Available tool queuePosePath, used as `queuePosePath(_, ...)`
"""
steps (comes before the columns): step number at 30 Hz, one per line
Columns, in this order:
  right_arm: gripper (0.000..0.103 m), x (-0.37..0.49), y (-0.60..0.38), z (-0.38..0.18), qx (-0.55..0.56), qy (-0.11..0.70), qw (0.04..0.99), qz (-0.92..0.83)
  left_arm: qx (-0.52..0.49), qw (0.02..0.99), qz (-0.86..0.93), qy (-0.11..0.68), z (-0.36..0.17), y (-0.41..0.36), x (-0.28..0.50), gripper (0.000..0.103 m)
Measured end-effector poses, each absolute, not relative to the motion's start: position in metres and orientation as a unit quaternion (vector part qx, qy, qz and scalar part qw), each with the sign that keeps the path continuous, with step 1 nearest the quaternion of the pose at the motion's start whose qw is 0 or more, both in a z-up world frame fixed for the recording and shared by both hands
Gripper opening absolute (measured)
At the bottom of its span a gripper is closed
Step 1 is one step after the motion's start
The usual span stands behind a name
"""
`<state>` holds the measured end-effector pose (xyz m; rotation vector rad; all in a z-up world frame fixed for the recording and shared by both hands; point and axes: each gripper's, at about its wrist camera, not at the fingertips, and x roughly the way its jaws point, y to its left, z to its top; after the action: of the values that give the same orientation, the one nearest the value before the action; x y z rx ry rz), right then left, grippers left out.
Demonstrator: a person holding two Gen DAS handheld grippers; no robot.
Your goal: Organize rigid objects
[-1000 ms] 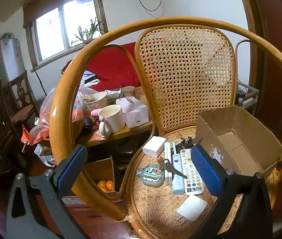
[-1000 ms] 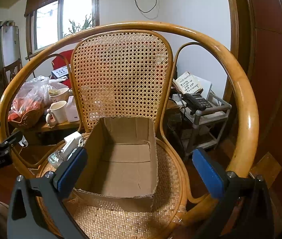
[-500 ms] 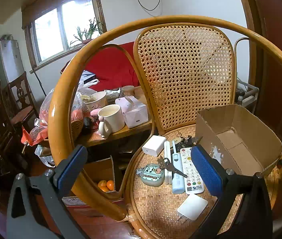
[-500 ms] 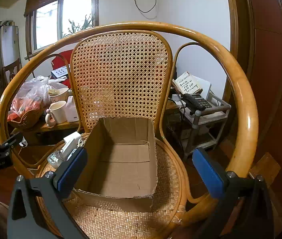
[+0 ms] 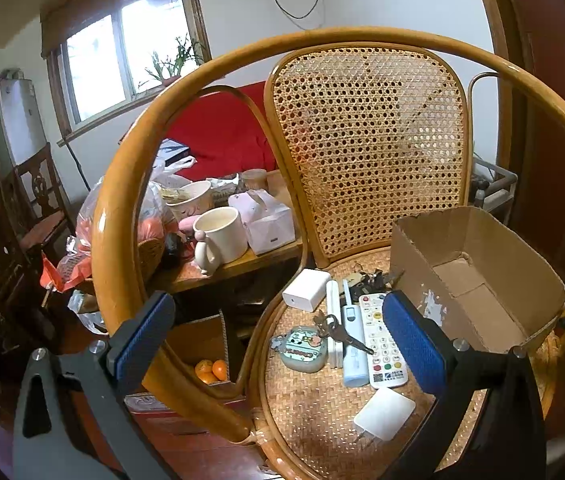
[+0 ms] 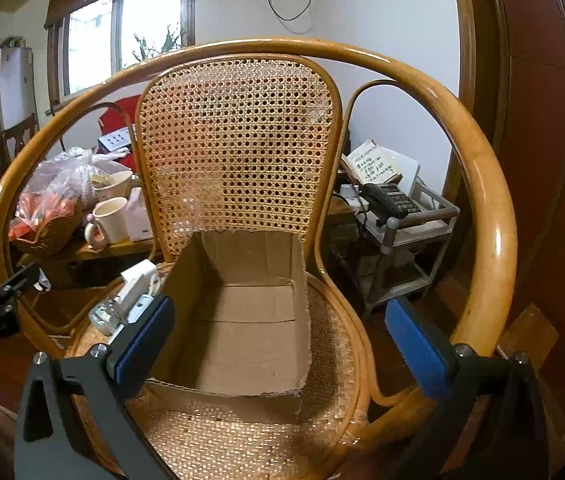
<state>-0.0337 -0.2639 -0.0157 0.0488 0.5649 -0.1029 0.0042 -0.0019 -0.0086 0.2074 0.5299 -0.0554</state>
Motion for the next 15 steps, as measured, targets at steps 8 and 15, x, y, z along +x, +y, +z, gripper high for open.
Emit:
queuePosePath(8, 0.103, -0.021, -0.271, -0.02, 0.034, 0.286, 0.957, -0.037, 0.123, 0.95, -0.033, 0.285, -0.017, -0.008, 0.012, 0.103)
queuePosePath(15, 0.103, 0.002, -0.279, -0.03, 0.056, 0.301, 0.952, -0.032, 0.128, 0.939, -0.054, 0.315, -0.027, -0.012, 0.016, 0.103)
